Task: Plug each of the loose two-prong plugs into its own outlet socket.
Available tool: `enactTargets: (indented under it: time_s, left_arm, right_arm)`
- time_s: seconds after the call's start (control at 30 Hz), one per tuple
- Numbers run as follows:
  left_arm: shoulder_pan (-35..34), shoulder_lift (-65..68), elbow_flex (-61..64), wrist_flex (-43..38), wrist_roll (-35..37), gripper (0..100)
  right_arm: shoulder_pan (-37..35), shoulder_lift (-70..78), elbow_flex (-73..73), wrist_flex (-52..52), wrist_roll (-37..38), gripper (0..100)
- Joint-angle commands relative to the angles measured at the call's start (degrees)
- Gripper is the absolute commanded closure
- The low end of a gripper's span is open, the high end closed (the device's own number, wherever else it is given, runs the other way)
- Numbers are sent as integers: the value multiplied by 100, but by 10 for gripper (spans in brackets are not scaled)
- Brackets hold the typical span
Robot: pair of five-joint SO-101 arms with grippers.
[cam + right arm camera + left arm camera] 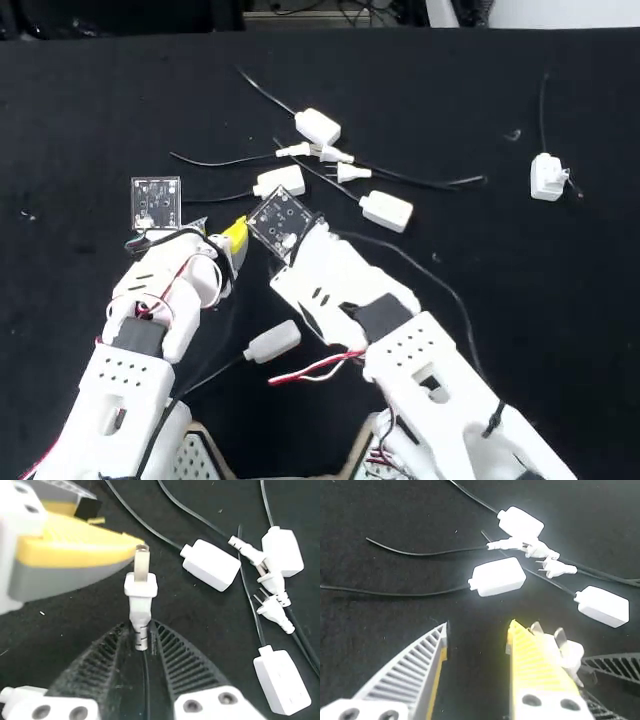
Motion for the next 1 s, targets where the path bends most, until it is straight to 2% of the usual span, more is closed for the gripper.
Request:
enactTargets:
  time_s: [0.0, 0.13, 0.4, 0.5, 0.67, 0.97]
  left_arm:
    - [75, -114, -426, 88, -35, 805]
    - [330, -492, -681, 668, -9, 805]
    - [365, -949, -479, 659, -53, 804]
    - [435, -949, -303, 580, -316, 805]
    - [505, -941, 295, -53, -624, 805]
    - [488, -941, 347, -70, -615, 805]
  right_arm:
    - [-70, -31, -84, 18, 202, 988]
    - [-79, 453, -312, 9, 229, 988]
    - [-88, 1077, -593, 9, 202, 988]
    - [-88, 963, -567, 26, 193, 988]
    - [-158, 400, -567, 484, 193, 988]
    - [-211, -418, -286, 712, 193, 988]
